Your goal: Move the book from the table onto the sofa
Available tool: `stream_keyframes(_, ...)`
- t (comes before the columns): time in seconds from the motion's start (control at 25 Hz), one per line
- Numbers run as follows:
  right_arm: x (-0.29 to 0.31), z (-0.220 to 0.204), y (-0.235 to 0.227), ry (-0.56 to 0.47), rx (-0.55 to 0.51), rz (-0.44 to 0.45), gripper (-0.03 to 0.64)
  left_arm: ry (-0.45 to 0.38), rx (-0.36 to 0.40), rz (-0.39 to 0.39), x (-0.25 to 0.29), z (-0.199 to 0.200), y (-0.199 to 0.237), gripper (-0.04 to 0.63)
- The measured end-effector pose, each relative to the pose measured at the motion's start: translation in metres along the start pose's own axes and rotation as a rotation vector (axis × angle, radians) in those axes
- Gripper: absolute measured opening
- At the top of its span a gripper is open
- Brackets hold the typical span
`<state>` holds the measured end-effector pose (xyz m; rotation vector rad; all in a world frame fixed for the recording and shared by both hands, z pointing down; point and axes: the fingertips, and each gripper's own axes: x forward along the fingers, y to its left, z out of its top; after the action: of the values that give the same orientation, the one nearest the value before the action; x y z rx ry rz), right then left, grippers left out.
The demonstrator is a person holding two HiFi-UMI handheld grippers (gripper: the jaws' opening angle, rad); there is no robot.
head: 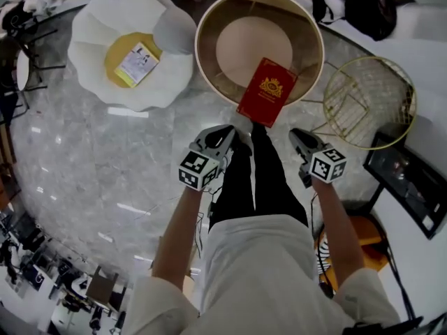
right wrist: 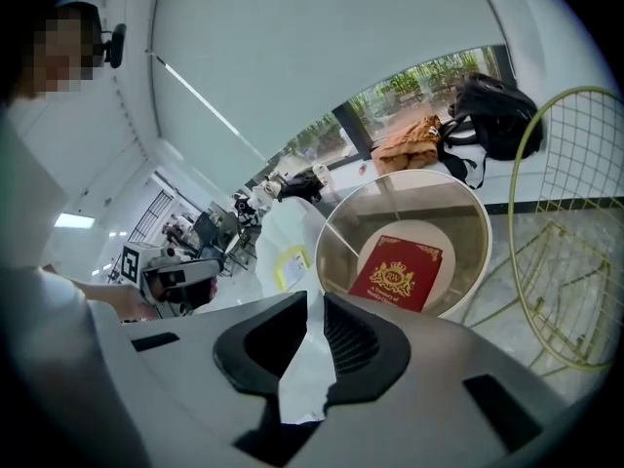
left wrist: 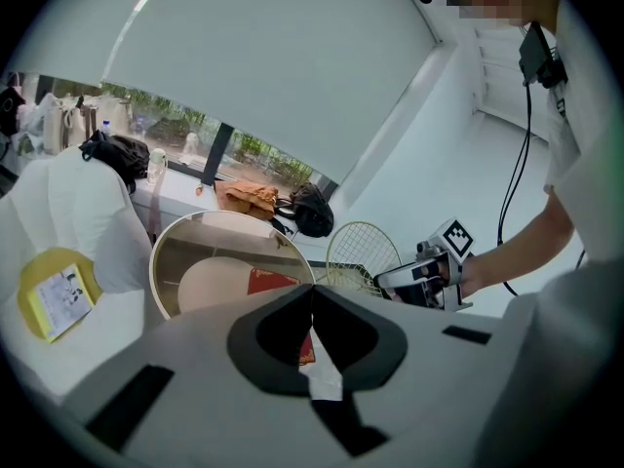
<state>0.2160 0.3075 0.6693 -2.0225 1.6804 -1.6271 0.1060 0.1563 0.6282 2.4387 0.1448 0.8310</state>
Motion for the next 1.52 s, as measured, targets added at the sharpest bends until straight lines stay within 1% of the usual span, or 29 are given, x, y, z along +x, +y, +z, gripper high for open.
stream_keyframes(0.24, 0.040, -0.025, -0.043, 0.042, 0.064, 0.014, 0.075, 0.044, -0.036, 0.011, 0.043, -0.034, 0.023, 0.003)
stream_keyframes(0.44, 0.068, -0.049, -0.069, 0.093, 0.097, 0.032, 0.104, 0.069, -0.069, 0.034, 0.074, -0.062, 0.047, 0.005)
stream_keyframes(0.52, 0.079, -0.063, -0.080, 0.122, 0.111, 0.038, 0.120, 0.085, -0.087, 0.041, 0.085, -0.074, 0.055, 0.005)
stream_keyframes(0.6, 0.091, -0.076, -0.091, 0.150, 0.122, 0.041, 0.149, 0.104, -0.109, 0.044, 0.098, -0.087, 0.064, 0.006)
stream_keyframes(0.68, 0.101, -0.088, -0.102, 0.171, 0.133, 0.041, 0.177, 0.130, -0.125, 0.047, 0.110, -0.101, 0.071, 0.042)
stream_keyframes(0.88, 0.123, -0.113, -0.129, 0.201, 0.193, 0.040, 0.213, 0.178, -0.140, 0.059, 0.134, -0.133, 0.087, 0.071)
stream_keyframes(1.04, 0.141, -0.130, -0.145, 0.225, 0.260, 0.064, 0.258, 0.232, -0.152, 0.062, 0.154, -0.157, 0.101, 0.129)
stream_keyframes(1.12, 0.150, -0.138, -0.152, 0.232, 0.300, 0.077, 0.279, 0.267, -0.150, 0.061, 0.165, -0.171, 0.107, 0.168)
stream_keyframes(1.16, 0.154, -0.141, -0.155, 0.235, 0.321, 0.085, 0.287, 0.282, -0.148, 0.060, 0.170, -0.176, 0.109, 0.177)
stream_keyframes(1.2, 0.158, -0.144, -0.157, 0.240, 0.338, 0.096, 0.296, 0.295, -0.145, 0.058, 0.174, -0.181, 0.112, 0.184)
stream_keyframes(1.36, 0.174, -0.152, -0.158, 0.263, 0.384, 0.141, 0.331, 0.333, -0.130, 0.054, 0.188, -0.191, 0.116, 0.249)
stream_keyframes(1.52, 0.186, -0.160, -0.157, 0.272, 0.445, 0.183, 0.365, 0.365, -0.127, 0.040, 0.199, -0.199, 0.111, 0.312)
